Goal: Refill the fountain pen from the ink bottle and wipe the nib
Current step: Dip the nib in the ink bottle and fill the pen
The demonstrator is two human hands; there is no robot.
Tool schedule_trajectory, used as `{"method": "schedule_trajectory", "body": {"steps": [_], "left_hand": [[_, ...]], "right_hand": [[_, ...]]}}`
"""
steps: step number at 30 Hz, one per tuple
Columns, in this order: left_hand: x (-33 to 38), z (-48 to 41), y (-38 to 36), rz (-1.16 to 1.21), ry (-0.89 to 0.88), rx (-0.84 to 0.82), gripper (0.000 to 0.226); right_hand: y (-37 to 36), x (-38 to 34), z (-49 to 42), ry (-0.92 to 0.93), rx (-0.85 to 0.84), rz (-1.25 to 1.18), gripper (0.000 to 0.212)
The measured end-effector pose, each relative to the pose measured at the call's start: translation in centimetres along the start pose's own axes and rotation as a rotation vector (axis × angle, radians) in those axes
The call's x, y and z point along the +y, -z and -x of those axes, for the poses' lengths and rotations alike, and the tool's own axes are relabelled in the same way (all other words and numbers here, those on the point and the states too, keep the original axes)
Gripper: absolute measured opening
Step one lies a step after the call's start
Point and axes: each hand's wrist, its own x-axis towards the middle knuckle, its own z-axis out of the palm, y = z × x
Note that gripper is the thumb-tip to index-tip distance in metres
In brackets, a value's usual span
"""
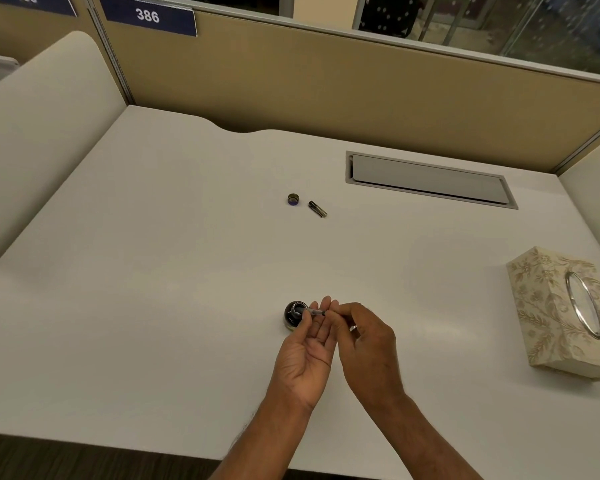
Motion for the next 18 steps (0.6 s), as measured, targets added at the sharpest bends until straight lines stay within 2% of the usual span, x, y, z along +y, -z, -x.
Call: {"method": "schedule_trajectory", "body": {"steps": [6,18], "left_hand": [[0.17,-0.65,0.58,-0.067,-0.007,0.027,0.023],[0.20,-0.15,-0.01,0.048,0.019,-0.009,0.023]], "right_hand": [[0.17,-0.19,0.17,0.034,-0.026,-0.012,0.019],[-0.15,-0.13,-0.22,0.038,-0.016,0.046,0.005]]}}
